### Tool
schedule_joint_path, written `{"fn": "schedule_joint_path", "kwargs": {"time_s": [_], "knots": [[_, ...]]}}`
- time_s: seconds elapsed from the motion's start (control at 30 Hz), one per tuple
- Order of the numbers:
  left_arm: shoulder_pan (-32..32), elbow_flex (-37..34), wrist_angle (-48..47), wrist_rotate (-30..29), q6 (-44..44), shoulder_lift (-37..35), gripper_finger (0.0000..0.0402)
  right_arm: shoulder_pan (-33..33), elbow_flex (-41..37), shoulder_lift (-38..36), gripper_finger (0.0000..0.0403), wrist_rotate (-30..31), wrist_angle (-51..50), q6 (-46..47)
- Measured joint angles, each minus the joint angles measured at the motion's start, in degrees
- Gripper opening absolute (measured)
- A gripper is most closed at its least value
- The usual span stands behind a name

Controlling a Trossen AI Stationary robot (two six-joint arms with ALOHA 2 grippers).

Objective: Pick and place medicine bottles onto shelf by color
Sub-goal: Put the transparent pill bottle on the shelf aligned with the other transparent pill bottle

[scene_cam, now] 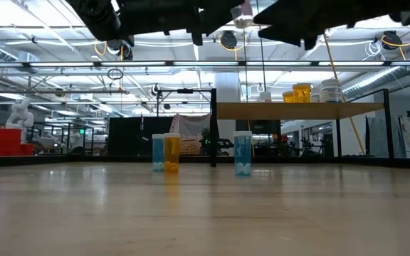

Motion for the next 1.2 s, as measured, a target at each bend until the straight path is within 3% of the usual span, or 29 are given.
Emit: {"fn": "schedule_joint_path", "kwargs": {"time_s": [0.27,0.67,0.97,1.2], "knots": [[3.4,0.0,-9.0,11.9,2.5,-0.6,0.0171,1.0,5.7,-6.6,0.0263,-1.8,-13.7,4.6],[4.2,0.0,-13.0,13.0,5.8,-0.6,0.0169,-6.3,20.6,0.8,0.0263,-14.2,-34.4,6.2],[4.2,0.0,-14.8,14.3,7.7,-0.6,0.0160,-9.9,21.7,3.3,0.0242,-22.1,-34.9,5.1],[4.2,0.0,-15.3,14.4,7.3,-0.6,0.0171,-11.0,21.7,5.5,0.0210,-22.6,-34.3,0.6]]}}
